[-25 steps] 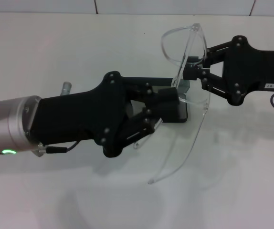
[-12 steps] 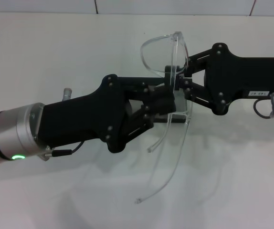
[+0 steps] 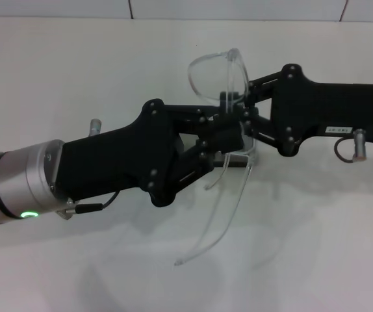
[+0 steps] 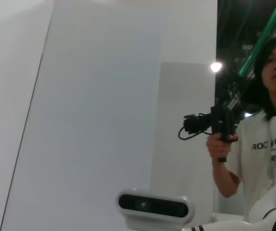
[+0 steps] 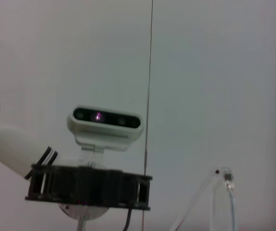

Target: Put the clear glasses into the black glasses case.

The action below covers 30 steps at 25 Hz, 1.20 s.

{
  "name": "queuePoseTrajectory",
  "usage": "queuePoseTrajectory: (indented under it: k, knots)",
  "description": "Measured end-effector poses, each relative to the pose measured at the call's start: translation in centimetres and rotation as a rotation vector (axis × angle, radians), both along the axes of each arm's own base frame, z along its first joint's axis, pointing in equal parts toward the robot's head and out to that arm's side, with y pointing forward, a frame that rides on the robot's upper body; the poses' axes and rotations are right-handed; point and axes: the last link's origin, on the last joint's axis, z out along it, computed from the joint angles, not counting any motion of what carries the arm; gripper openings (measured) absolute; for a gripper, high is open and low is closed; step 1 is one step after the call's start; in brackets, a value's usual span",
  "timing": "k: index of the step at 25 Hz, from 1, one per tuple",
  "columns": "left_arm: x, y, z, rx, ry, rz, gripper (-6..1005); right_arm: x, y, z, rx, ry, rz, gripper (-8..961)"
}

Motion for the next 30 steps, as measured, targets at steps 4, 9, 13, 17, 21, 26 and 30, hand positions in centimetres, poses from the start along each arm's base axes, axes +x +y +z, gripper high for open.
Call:
queuePoseTrajectory:
  k: [4, 9, 13, 17, 21, 26, 30]
  knots:
    - [-0.1, 0.3, -0.3, 0.008, 0.014, 0.020, 124, -0.5, -0.1, -0.6, -0.016, 0.005, 0.022, 114]
    - [-0.4, 0.7, -0.7, 0.016, 0.034, 0.059, 125, -1.3, -0.3, -1.2, -0.020, 0.020, 0.064, 114]
    - [-0.4, 0.7, -0.7, 0.016, 0.033, 0.061, 125, -1.5, -0.3, -1.2, -0.022, 0.022, 0.071, 114]
    - [-0.7, 0.6, -0.7, 0.031, 0.031, 0.069, 124, -1.5, -0.3, -1.2, -0.025, 0.023, 0.073, 113]
    - [-1.0, 0.6, -0.8, 0.048, 0.013, 0.092, 123, -1.6, -0.3, -1.2, -0.026, 0.023, 0.078, 113]
    - [-1.2, 0.7, -0.7, 0.064, 0.001, 0.107, 122, -1.6, -0.3, -1.2, -0.025, 0.024, 0.079, 113]
    - [-1.1, 0.7, -0.8, 0.064, 0.001, 0.106, 121, -1.6, -0.3, -1.2, -0.023, 0.023, 0.082, 113]
